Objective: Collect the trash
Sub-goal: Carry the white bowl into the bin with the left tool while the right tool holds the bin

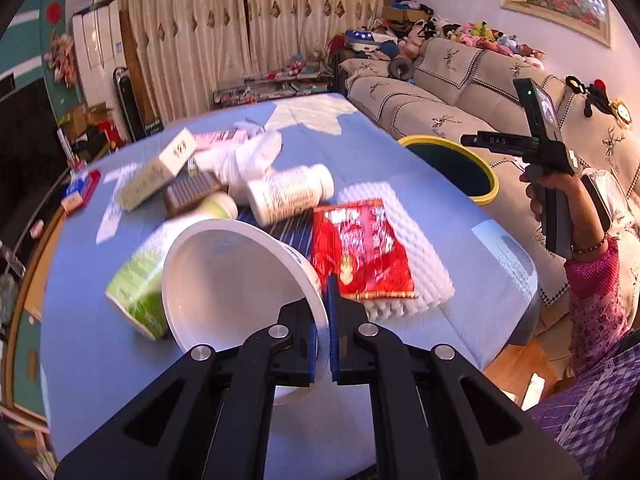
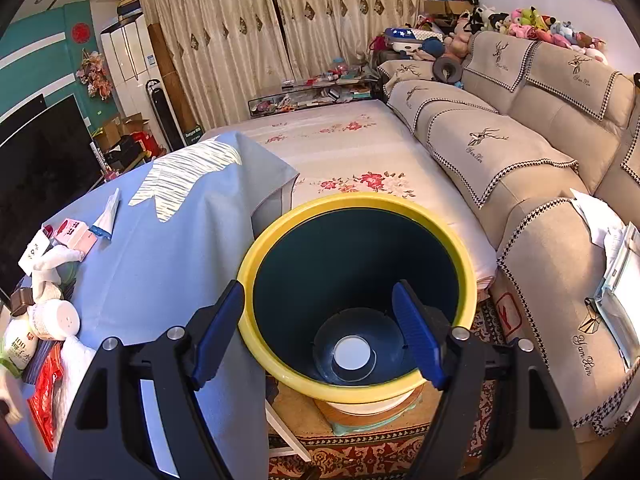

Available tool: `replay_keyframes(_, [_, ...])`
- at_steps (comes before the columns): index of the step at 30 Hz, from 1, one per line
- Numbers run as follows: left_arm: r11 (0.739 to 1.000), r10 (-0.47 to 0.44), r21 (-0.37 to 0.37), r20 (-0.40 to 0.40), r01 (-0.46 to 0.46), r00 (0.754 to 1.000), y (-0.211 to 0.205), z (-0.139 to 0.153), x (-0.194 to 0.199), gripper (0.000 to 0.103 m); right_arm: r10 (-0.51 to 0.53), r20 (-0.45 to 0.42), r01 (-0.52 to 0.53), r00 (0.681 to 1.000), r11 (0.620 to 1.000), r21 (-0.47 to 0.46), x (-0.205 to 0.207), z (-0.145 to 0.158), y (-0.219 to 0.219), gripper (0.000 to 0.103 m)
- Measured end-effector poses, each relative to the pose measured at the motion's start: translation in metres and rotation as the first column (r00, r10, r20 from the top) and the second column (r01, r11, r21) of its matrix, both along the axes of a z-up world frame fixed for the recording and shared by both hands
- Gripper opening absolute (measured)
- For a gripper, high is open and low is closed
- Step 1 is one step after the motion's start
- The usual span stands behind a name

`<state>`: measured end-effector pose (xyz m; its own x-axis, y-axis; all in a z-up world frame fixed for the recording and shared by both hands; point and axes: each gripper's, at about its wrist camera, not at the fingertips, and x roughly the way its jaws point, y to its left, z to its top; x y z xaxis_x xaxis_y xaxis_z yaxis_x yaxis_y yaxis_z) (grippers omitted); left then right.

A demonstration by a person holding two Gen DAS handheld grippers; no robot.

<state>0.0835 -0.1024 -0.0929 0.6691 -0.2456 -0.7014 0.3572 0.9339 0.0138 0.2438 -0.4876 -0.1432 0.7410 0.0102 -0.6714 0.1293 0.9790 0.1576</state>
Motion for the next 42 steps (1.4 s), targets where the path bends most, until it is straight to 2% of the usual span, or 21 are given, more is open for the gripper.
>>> replay_keyframes(5, [0.999,-0.039,0.013,0.06,0.039,0.997,-0.013,0.026,0.018,0.005,-0.029,0.016,0.029,0.999,1.0,-0.008,-0.009,0.001,-0.01,0.072])
replay_keyframes(13, [0.985,-0.171,-0.004,0.127,0.173,0.977,-0.076,0.057,0.075,0.005,-0.118,0.009,0.118,0.993,0.993,-0.014,-0.03,-0.009,-0.046,0.072])
replay_keyframes(19, [0.951,-0.302,-0.04,0.098,0.307,0.948,-0.148,0.066,0.126,0.005,-0.174,-0.011,0.174,0.985,0.985,0.009,-0.041,-0.019,-0.073,0.072])
replay_keyframes(25, [0.905,-0.419,-0.066,0.026,0.42,0.907,-0.225,0.052,0.166,0.005,-0.196,-0.02,0.197,0.98,0.98,0.016,-0.046,-0.023,-0.087,0.072])
replay_keyframes(29, [0.89,-0.455,-0.048,-0.034,0.453,0.89,-0.27,0.033,0.191,0.005,-0.211,-0.023,0.211,0.977,0.977,0.023,-0.051,-0.027,-0.093,0.072])
replay_keyframes(34, [0.887,-0.462,-0.03,-0.096,0.461,0.882,-0.312,0.006,0.219,0.006,-0.232,-0.039,0.233,0.972,0.972,0.033,-0.056,-0.031,-0.1,0.073])
replay_keyframes(37, [0.893,-0.449,-0.03,-0.137,0.449,0.883,-0.325,-0.009,0.233,0.008,-0.241,-0.046,0.243,0.969,0.969,0.037,-0.06,-0.034,-0.104,0.074])
replay_keyframes(39, [0.9,-0.433,-0.024,-0.158,0.435,0.888,-0.333,-0.019,0.244,0.014,-0.246,-0.051,0.248,0.968,0.968,0.038,-0.063,-0.035,-0.106,0.075])
replay_keyframes(41, [0.906,-0.42,-0.021,-0.166,0.423,0.892,-0.337,-0.024,0.251,0.025,-0.25,-0.054,0.252,0.967,0.967,0.041,-0.064,-0.036,-0.107,0.075])
replay_keyframes(42, [0.908,-0.416,-0.02,-0.166,0.419,0.894,-0.336,-0.025,0.253,0.026,-0.25,-0.056,0.253,0.967,0.967,0.043,-0.065,-0.036,-0.107,0.075])
